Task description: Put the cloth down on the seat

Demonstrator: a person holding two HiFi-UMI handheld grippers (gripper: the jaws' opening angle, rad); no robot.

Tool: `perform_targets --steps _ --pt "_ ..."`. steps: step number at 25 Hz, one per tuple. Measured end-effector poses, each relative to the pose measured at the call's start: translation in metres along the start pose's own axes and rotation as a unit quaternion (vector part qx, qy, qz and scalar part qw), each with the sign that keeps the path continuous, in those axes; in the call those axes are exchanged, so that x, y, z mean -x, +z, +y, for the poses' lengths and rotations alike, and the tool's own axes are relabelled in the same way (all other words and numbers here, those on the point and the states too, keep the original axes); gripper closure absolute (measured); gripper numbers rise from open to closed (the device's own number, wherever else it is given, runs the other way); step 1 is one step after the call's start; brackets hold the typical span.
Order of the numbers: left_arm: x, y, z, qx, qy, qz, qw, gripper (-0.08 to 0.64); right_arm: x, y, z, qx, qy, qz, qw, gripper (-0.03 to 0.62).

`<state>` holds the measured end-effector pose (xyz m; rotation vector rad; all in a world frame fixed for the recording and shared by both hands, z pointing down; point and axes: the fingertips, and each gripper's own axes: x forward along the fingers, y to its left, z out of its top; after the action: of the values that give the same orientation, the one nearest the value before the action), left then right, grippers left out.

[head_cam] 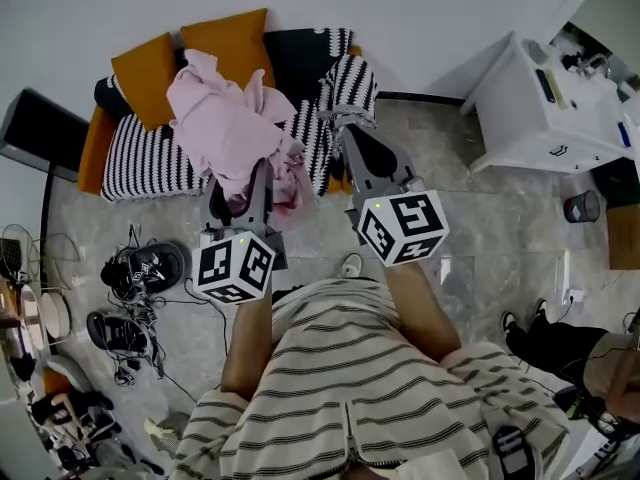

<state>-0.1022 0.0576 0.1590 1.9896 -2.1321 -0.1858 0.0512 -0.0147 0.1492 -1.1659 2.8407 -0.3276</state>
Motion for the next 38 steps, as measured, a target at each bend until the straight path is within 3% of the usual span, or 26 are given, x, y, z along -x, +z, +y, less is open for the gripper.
perform_targets --steps 11,21,26,38 --pt "-0.075 -0.025 0.019 -0.006 -0.003 0.050 0.9987 0.295 -0.060 -0.033 -0.052 -0.008 -0.043 0.035 0.998 0.578" --pt "-0.161 -0.056 0.057 0.006 -0.035 0.118 0.9923 0.295 -0.137 -0.065 -0.083 -0.008 -0.083 0.081 0.993 0.579" --pt "-0.194 -0.077 0.075 0.009 -0.045 0.153 0.9872 0.295 -0.170 -0.093 -0.091 -0.016 -0.096 0.118 0.988 0.579" --pt "-0.233 -0.173 0.112 0.020 -0.048 0.251 0.9665 0.295 -0.201 -0.195 -0.106 -0.049 -0.115 0.209 0.970 0.580"
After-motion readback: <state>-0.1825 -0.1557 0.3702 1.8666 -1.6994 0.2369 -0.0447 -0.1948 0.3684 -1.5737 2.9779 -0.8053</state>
